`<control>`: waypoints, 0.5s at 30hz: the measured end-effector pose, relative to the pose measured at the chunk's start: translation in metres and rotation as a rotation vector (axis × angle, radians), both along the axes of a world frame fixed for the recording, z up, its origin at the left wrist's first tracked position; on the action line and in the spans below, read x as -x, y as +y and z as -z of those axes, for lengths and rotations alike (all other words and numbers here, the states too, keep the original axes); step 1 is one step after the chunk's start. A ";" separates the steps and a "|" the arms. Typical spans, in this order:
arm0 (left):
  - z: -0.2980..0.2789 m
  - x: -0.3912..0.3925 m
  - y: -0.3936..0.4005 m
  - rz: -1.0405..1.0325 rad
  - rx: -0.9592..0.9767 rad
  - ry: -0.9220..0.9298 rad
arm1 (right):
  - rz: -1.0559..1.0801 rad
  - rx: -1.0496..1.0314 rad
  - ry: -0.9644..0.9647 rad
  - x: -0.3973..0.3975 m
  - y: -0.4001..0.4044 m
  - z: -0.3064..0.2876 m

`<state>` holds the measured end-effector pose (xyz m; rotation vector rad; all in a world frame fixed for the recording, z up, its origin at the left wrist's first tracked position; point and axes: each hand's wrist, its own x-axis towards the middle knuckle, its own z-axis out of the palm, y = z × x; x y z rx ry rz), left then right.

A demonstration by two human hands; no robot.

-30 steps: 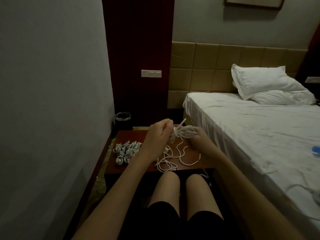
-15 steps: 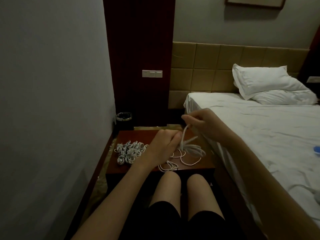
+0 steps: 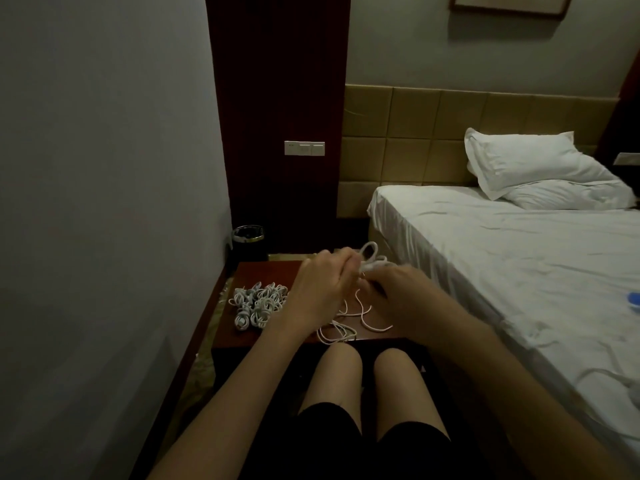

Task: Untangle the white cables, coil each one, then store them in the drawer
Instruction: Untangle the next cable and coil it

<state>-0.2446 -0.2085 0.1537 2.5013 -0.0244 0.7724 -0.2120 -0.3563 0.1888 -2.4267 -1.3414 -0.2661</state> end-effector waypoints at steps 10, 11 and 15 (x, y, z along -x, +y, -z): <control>0.001 0.006 -0.017 0.421 0.050 0.071 | -0.305 -0.164 0.368 -0.051 -0.017 -0.045; 0.002 0.005 -0.018 0.447 0.097 0.050 | -0.323 -0.228 0.496 -0.053 -0.016 -0.038; 0.007 0.001 -0.011 0.332 0.284 -0.098 | -0.261 -0.553 0.822 -0.056 -0.010 0.012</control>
